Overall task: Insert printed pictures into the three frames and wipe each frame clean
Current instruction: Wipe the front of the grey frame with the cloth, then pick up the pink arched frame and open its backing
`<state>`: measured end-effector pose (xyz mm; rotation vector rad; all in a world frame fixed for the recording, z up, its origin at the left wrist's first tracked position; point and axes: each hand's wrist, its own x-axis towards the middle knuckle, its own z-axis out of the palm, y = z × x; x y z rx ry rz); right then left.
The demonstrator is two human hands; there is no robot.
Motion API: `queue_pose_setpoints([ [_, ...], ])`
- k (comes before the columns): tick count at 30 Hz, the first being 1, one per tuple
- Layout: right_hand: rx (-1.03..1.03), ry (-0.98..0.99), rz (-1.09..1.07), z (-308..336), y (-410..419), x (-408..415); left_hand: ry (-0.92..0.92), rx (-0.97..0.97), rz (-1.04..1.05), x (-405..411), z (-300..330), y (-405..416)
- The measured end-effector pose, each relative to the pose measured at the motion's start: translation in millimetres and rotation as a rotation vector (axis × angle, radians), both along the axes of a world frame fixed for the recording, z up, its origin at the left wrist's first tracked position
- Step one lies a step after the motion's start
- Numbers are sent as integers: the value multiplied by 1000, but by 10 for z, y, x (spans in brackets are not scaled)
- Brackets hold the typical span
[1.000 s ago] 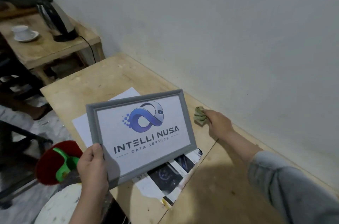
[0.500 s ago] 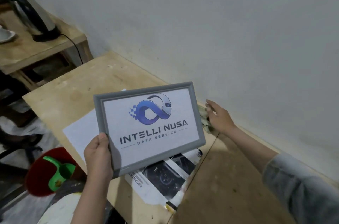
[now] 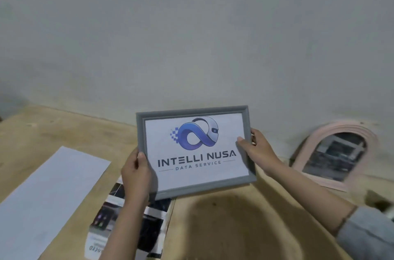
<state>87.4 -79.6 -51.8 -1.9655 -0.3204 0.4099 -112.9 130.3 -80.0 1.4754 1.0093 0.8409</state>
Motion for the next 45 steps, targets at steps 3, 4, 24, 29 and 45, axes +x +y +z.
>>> queue_pose_setpoints([
  [3,-47,-2,-88,-4,-386,110,59,10,-151,398,-50,-165],
  [4,-52,-3,-120,-8,-477,146,72,26,-196,526,-60,-215],
  [24,-108,19,-226,-507,-682,714,272,-86,-648,1668,-403,-123],
  [29,-111,8,-253,-612,-642,743,337,-114,-680,1709,-292,-171],
  [45,-172,1,-422,-663,-1020,463,402,-264,-494,1600,-420,-855],
])
